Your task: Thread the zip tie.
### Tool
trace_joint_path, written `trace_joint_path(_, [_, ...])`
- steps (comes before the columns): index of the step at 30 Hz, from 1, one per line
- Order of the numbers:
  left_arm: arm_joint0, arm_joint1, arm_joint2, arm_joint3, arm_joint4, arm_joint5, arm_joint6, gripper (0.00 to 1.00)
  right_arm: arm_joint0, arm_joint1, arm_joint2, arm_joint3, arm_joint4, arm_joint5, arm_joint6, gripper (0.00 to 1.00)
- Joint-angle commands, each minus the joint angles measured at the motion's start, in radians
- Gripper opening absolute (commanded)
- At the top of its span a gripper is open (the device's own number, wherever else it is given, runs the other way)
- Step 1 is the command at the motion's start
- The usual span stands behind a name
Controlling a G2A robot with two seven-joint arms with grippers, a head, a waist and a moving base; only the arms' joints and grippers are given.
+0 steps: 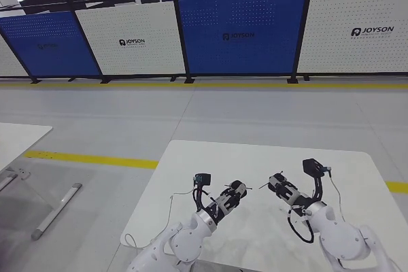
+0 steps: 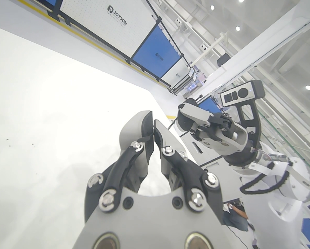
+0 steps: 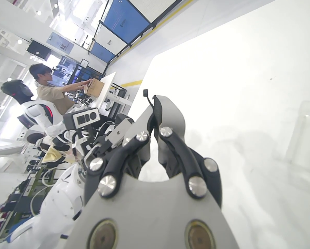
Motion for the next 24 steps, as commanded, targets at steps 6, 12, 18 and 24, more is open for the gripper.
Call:
trace_joint_path(6, [0.000, 0.000, 0.000, 0.000, 0.000, 0.000, 0.000, 0.00, -0.017, -0.008, -0.048, 0.004, -0.047, 0.009, -0.093, 0.00])
trace_joint_path(12, [0.000, 0.000, 0.000, 0.000, 0.000, 0.000, 0.000, 0.00, -0.017, -0.008, -0.048, 0.004, -0.047, 0.009, -0.093, 0.00])
trace_joint_path(18, [0.000, 0.000, 0.000, 0.000, 0.000, 0.000, 0.000, 0.00, -0.046, -0.012, -0.053, 0.006, -0.088, 0.000, -0.206, 0.00])
trace_joint_path(24, [0.000, 0.000, 0.000, 0.000, 0.000, 0.000, 0.000, 0.00, -0.053, -0.018, -0.069, 0.013, -0.059, -0.045, -0.210, 0.00])
